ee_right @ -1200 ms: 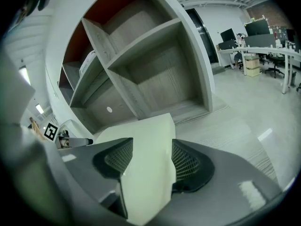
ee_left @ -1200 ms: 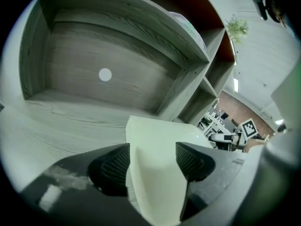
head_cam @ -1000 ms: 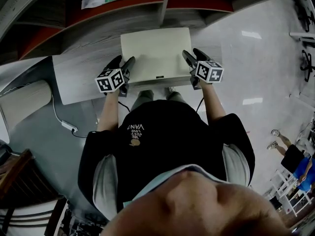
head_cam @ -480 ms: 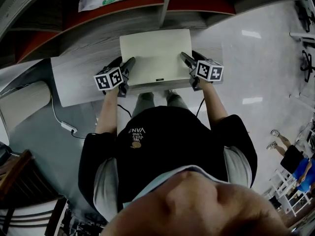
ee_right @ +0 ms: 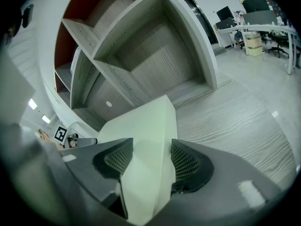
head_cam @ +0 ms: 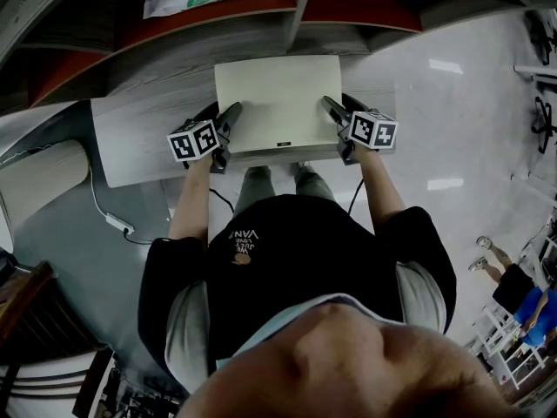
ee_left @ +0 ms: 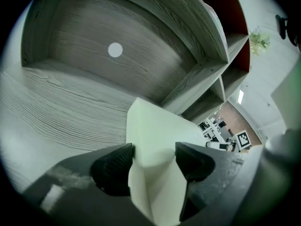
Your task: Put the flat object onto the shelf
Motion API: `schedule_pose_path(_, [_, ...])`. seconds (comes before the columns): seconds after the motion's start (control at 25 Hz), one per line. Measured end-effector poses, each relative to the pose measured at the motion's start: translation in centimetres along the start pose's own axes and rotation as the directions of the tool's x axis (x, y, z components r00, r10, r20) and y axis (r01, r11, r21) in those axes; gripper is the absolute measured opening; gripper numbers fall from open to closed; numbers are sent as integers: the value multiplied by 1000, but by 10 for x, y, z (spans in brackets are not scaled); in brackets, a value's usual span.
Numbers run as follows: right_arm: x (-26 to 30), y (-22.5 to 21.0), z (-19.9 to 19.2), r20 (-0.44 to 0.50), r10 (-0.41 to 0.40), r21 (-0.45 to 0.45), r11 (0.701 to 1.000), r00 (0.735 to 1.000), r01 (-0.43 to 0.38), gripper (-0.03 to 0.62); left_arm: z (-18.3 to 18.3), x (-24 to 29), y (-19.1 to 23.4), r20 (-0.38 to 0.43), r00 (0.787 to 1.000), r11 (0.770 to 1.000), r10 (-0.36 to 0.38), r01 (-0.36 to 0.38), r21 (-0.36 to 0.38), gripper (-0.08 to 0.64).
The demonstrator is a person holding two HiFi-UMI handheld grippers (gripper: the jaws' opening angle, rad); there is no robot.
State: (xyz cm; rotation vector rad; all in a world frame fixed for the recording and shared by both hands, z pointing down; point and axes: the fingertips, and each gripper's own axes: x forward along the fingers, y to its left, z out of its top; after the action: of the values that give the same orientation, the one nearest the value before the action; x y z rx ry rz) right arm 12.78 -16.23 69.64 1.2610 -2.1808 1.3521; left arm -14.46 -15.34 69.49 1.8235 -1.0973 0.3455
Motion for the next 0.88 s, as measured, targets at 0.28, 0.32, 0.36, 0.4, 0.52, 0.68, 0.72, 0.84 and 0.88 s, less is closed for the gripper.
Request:
schedule_pose_path(0.28, [-2, 5, -6, 3, -4, -29, 1000, 1000, 4, 236, -7, -7, 0, 1, 1000, 1000, 12, -12, 6, 287])
schedule_pose_path(0.32, [-3, 7, -7, 4, -4, -37, 999, 1000, 4, 236, -8, -9, 0, 2, 1000, 1000, 12, -12, 9, 286])
schedule_pose_path(0.36, [-5, 9, -8, 8, -5, -46, 999, 1000, 6, 236, -9, -11, -1, 4, 1000, 1000, 11, -11, 13, 285])
schedule_pose_path(0.4, [-8, 11, -8, 14, -8, -58, 998, 1000, 9, 235, -10, -14, -2, 8, 1000, 1000, 8, -9, 18, 284])
schedule_pose_path(0.52, [-14, 19, -9, 32, -13, -85, 996, 999, 16, 235, -13, -21, -2, 24, 1000, 1000, 13, -14, 22, 282])
schedule_pose_path(0.68, [-19, 28, -9, 42, -4, -113, 994, 999, 9, 235, -17, -30, -3, 39, 999, 1000, 20, -21, 19, 279])
schedule_pose_path(0.72, [-21, 30, -9, 44, -2, -122, 993, 999, 8, 235, -17, -33, -4, 45, 999, 1000, 20, -21, 18, 279])
schedule_pose_path(0.84, [-24, 39, -4, 52, 13, -149, 989, 999, -5, 235, -16, -42, -5, 74, 997, 1000, 25, -26, 15, 279])
schedule_pose_path(0.88, [-26, 43, -2, 56, 20, -159, 987, 998, -10, 235, -15, -46, -6, 87, 996, 999, 27, -29, 14, 279])
